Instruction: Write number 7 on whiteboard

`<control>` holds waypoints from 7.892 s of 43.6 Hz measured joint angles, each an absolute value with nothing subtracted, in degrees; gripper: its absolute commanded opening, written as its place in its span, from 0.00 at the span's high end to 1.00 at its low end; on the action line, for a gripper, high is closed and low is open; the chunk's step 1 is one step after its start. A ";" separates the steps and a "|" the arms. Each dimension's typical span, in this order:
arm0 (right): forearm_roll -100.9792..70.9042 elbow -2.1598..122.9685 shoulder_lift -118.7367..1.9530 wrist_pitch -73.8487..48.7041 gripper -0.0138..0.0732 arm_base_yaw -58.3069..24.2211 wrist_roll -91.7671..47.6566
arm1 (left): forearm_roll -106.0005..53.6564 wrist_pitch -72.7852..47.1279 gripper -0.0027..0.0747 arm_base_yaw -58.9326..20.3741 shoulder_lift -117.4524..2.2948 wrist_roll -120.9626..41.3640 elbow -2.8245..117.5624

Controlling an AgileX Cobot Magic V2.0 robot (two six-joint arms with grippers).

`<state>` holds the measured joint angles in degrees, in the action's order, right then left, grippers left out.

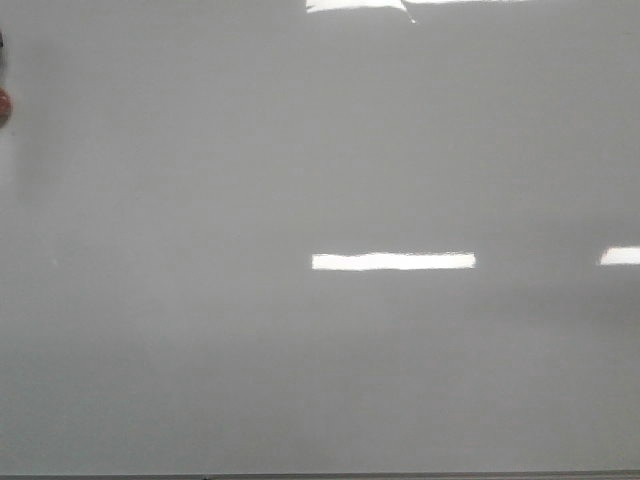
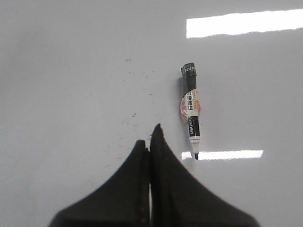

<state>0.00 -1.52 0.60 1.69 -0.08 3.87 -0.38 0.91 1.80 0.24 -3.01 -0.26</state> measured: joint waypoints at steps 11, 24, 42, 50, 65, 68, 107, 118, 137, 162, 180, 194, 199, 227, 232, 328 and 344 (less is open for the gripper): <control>0.00 -1.52 0.60 1.69 0.92 -0.08 3.87 | -0.38 0.91 0.99 1.80 0.24 -3.01 -0.26; 0.00 -1.52 0.60 1.69 0.92 -0.08 3.87 | -0.38 0.91 0.99 1.80 0.24 -3.01 -0.26; 0.00 -1.52 0.60 3.97 0.92 -0.08 3.87 | -0.38 2.31 0.99 1.80 0.24 -3.01 -0.26; 0.00 2.23 0.60 -1.05 0.92 -0.08 3.87 | -0.48 3.52 0.99 1.37 0.24 -2.88 1.98; 0.00 24.08 -3.58 -18.35 0.92 -0.08 3.87 | -0.58 -9.60 0.99 1.33 -3.41 -2.80 25.30; 0.00 27.98 -6.33 -21.92 0.92 -0.08 3.87 | -0.58 -13.92 0.99 1.33 -5.86 -2.80 30.58; 0.00 39.76 -31.32 -37.06 0.89 -1.74 2.83 | -4.13 -37.03 0.99 1.33 -30.97 -2.80 41.48; 0.00 39.76 -31.54 -39.33 0.44 -6.13 0.48 | -4.13 -37.14 0.64 -2.16 -33.87 -3.61 40.83; 0.00 39.76 -31.54 -39.42 0.22 -6.15 0.00 | -4.62 -31.92 0.25 -4.54 -47.33 -4.38 40.83; 0.00 39.76 -31.54 -39.42 0.22 -6.15 0.00 | -8.03 -20.07 0.36 -4.54 -73.38 -4.38 47.39; 0.00 39.76 -31.54 -39.42 0.22 -6.15 0.00 | -8.16 -12.85 0.60 -4.54 -81.34 -4.38 49.22; 0.00 39.76 -31.54 -39.42 0.22 -6.15 0.00 | -8.18 -12.36 0.82 -4.54 -81.99 -4.38 49.22; 0.00 39.76 -31.54 -39.42 0.22 -6.15 0.00 | -8.18 -12.78 0.92 -4.54 -81.99 -4.38 49.22; 0.00 42.43 -31.54 -41.83 0.22 -6.15 0.00 | -7.77 -50.11 0.99 -8.18 -72.02 -19.12 65.12; 0.00 43.78 -32.38 -43.01 0.22 -6.15 0.00 | -9.18 -57.57 0.99 -12.43 -71.94 -26.23 68.41; -29.98 55.89 -70.58 -48.71 0.90 -35.64 -51.63 | -11.70 -56.44 0.50 -48.95 -84.96 -49.02 69.04; -23.07 56.12 -68.31 -50.43 0.91 -35.36 -45.63 | -5.99 -58.93 0.47 -44.09 -77.98 -39.74 68.72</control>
